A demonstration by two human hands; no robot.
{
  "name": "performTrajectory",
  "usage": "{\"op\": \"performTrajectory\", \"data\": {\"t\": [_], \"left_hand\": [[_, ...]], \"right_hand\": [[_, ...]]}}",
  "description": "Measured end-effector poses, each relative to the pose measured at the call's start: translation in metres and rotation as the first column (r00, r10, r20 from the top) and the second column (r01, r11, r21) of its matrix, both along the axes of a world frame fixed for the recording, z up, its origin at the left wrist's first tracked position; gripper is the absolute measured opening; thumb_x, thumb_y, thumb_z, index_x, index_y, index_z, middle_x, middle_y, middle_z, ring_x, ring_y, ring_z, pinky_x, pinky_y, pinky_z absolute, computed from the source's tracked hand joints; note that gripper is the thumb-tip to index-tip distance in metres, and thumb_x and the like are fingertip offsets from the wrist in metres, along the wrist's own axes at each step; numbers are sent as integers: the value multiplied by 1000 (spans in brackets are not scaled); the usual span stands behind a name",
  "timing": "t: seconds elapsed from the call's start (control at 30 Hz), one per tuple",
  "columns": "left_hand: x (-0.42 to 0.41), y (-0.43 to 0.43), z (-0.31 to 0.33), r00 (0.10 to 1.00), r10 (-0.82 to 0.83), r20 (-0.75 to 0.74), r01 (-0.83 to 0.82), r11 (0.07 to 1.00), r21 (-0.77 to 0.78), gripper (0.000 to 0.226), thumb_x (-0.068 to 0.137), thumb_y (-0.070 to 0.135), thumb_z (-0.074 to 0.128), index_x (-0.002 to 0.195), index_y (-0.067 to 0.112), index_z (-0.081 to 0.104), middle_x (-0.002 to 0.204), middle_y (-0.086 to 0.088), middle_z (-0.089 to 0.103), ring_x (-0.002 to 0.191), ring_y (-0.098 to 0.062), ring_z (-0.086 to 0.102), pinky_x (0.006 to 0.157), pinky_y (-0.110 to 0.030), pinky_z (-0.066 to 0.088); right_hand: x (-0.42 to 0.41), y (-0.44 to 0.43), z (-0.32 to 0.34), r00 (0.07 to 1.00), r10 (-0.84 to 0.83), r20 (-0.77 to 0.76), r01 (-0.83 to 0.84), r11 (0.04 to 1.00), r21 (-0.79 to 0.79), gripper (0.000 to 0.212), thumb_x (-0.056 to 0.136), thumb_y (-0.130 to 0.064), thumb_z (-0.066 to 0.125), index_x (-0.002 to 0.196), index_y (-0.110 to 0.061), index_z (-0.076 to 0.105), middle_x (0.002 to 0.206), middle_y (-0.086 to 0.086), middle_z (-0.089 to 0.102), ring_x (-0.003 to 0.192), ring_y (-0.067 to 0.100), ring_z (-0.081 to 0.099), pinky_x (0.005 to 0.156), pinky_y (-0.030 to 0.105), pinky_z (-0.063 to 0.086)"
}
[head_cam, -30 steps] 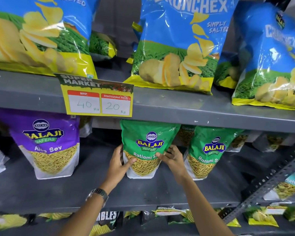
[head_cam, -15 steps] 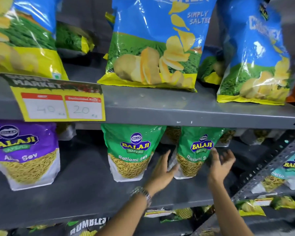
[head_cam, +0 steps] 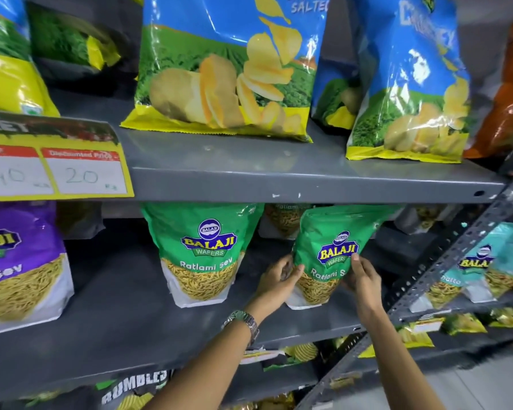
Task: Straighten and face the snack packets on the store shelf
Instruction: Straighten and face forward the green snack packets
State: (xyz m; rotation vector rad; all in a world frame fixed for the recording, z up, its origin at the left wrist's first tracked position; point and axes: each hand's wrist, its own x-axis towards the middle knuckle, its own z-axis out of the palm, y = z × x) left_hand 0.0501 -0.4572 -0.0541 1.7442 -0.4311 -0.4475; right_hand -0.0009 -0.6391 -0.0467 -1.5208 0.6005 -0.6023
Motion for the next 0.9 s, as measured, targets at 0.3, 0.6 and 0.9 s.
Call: {"op": "performTrajectory", "data": {"t": [0.3,0.6,0.9], "left_hand": [[-30,-1,-15,999,-15,41,16,1000,-22,53,86,50,51,134,26,44,138,-1,51,125,-18,50,104,-35,42],[-49,35,-26,934,341,111,-296,907,-299,34,87,20,60,116,35,51,126,8,55,109,-3,57,96,-28,49],[-11,145,-31,607,793,-39,-772,578,-263,99,67,75,50,142,15,25,145,-8,27,133,-20,31,107,-26,24]], "right_hand": [[-39,5,-2,1000,-28,2,28,1000,-15,30,92,-34,47,105,-9,57,108,17,61,95,24,59,88,43,51],[-47,62,-10,868,-441,227,492,827,-273,31,88,-29,55,114,-11,52,109,9,57,98,28,56,84,42,48],[24,179,-16,942,329,66,-322,942,-99,44,90,-22,55,131,-18,41,129,3,50,117,15,49,93,26,40]]}}
